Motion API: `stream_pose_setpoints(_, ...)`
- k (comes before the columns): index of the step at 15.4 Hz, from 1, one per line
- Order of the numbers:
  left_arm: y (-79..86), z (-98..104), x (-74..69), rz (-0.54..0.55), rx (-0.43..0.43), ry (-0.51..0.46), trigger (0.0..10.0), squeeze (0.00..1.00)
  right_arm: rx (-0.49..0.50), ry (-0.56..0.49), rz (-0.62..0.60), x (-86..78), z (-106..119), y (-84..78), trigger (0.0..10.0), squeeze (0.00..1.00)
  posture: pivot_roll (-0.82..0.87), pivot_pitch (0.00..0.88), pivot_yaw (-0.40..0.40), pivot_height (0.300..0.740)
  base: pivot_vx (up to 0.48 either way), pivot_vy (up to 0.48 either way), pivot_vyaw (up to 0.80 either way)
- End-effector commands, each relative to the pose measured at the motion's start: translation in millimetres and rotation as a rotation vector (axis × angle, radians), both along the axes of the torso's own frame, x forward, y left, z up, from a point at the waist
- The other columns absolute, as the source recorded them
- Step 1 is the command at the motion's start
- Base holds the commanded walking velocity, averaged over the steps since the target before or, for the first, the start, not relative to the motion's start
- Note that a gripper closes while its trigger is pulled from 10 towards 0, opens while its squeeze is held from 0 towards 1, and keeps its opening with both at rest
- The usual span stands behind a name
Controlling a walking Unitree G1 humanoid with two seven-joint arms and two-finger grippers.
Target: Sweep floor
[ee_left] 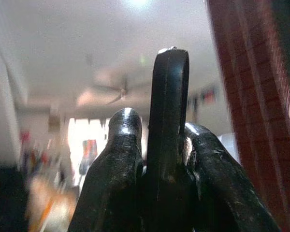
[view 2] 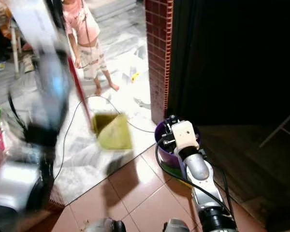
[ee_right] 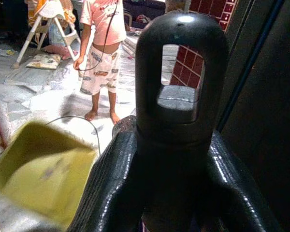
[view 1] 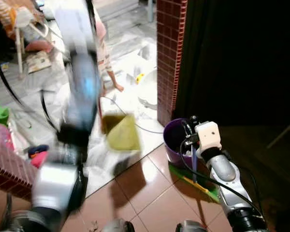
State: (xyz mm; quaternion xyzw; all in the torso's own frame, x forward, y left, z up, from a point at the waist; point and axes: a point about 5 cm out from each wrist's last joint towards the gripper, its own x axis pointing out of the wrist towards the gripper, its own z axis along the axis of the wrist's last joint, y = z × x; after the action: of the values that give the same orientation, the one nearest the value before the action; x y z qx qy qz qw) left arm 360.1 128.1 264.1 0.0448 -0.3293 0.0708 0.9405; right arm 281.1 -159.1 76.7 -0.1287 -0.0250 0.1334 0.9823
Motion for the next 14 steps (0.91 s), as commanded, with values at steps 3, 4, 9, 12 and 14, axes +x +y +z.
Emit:
stream_pose_setpoints(3, -6.0, -44.3, -18.2, 0.018, 0.004, 0.122, 10.0, 0.00, 0.028, 0.083, 0.002, 0.7, -14.5, 4.4, 10.0, 0.00, -0.13, 0.000, 0.080, 0.740, 0.000, 0.000, 0.00)
stream_pose_setpoints(4, -7.6, -61.2, -22.4, 0.023, 0.004, 0.176, 10.0, 0.00, 0.033, 0.086, 0.008, 2.0, -14.6, 6.1, 10.0, 0.00, -0.13, 0.000, 0.080, 0.740, 0.000, 0.000, 0.00)
stream_pose_setpoints(9, 0.3, -142.2, -40.6, 0.119, 0.103, 0.528, 10.0, 0.00, 0.079, 0.121, 0.026, 4.0, -20.3, 9.7, 10.0, 0.00, -0.12, 0.000, 0.082, 0.740, 0.000, 0.000, 0.13)
stream_pose_setpoints(12, 2.7, -159.4, -47.2, 0.057, 0.070, 0.596, 10.0, 0.00, 0.076, 0.122, 0.032, 3.7, -20.8, 10.8, 10.0, 0.00, -0.13, 0.000, 0.088, 0.740, 0.000, 0.000, 0.80)
stream_pose_setpoints(14, -5.3, -175.2, -61.6, -0.058, 0.013, 0.684, 10.0, 0.00, 0.106, 0.120, 0.023, 5.1, -22.0, 12.1, 10.0, 0.00, -0.12, 0.000, 0.113, 0.740, 0.000, 0.000, 0.80)
